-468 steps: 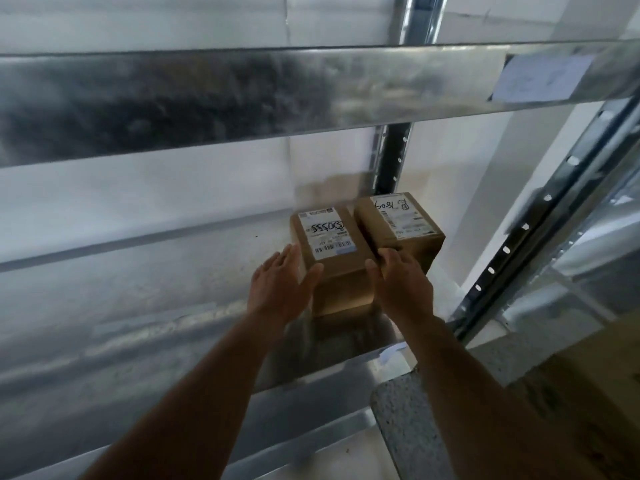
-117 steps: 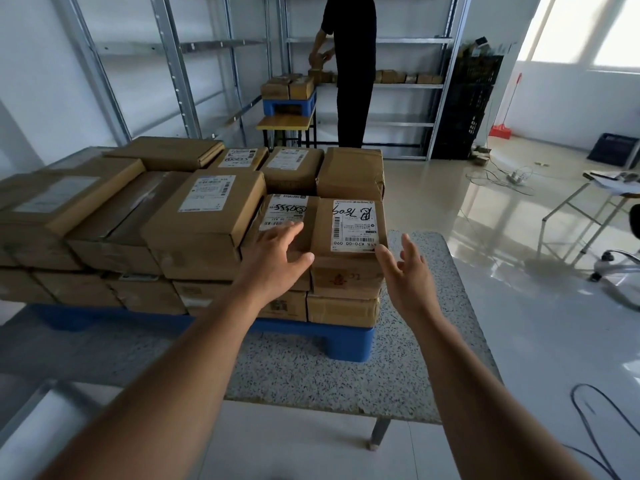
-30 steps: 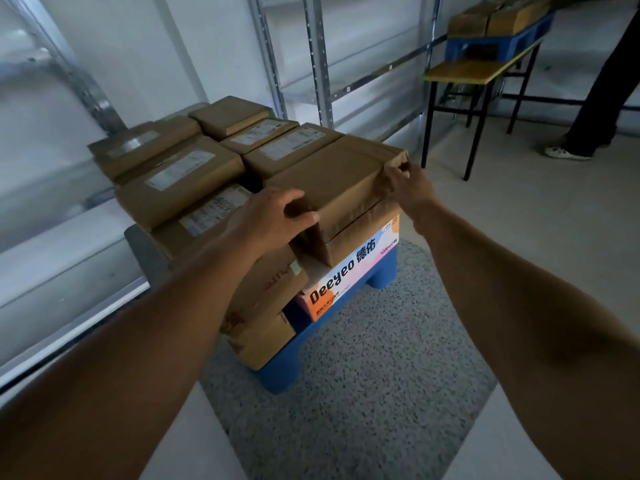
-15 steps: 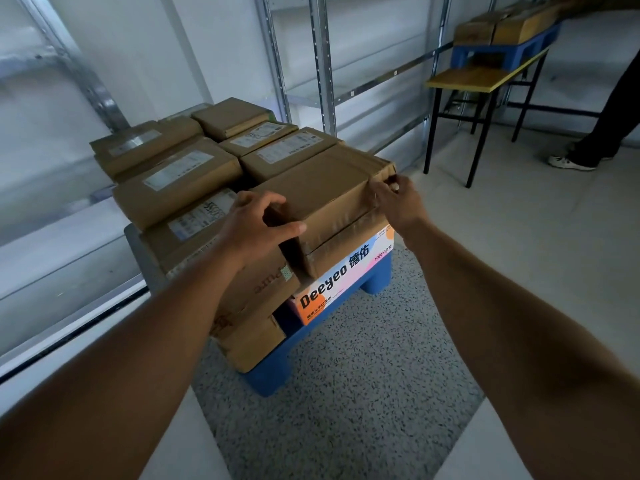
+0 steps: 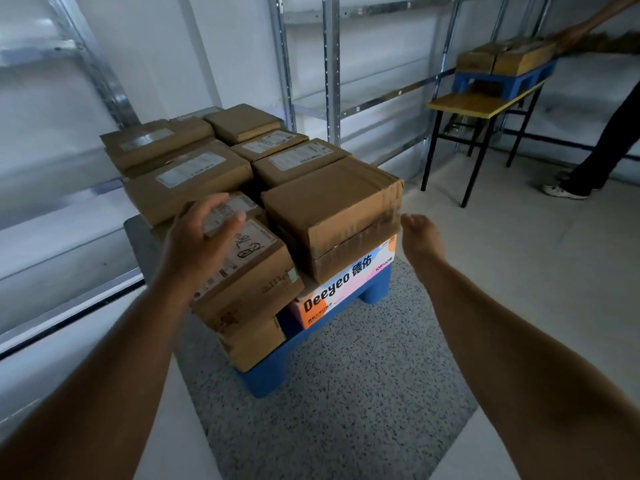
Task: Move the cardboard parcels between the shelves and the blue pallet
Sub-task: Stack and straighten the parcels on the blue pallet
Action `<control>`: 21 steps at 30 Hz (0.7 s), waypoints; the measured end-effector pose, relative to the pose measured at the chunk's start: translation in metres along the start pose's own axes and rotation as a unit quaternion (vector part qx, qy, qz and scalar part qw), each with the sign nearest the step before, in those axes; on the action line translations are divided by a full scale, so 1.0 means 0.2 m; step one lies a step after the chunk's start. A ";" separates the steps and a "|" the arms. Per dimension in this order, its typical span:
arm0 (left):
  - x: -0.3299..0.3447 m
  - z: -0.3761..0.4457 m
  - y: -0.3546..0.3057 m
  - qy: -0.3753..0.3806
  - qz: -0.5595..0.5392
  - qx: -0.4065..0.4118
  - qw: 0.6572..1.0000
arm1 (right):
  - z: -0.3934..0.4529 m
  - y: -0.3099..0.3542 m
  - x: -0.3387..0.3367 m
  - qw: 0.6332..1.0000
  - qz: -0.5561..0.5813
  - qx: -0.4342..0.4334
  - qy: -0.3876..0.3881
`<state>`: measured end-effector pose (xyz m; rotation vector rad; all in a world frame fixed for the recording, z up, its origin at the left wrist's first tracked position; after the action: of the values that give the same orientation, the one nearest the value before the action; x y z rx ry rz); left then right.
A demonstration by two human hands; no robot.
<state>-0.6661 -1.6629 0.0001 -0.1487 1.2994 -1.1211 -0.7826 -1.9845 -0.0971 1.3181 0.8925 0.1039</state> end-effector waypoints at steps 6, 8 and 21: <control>-0.08 -0.27 0.04 -0.182 0.008 -0.063 0.981 | 0.11 -0.04 0.05 0.997 0.007 -0.051 0.062; -0.07 -0.37 0.06 -0.239 0.000 -0.107 0.965 | 0.15 -0.06 0.05 0.993 0.028 -0.073 0.092; 0.48 -0.81 0.24 -0.293 -0.298 -0.349 0.839 | 0.29 -0.21 0.14 0.944 0.087 -0.105 0.300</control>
<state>-0.7841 -1.6296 -0.1512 -1.4173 1.0480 -0.9242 -0.7454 -2.0281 -0.1481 1.1752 1.2317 0.7522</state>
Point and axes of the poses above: each hand's wrist, its own z-axis towards the middle knuckle, its own x-axis out of the palm, y = z × x, the point moved 4 cm from there along z, towards the middle knuckle, and after that the axes turned 5 degrees about y, right-handed, at the moved point
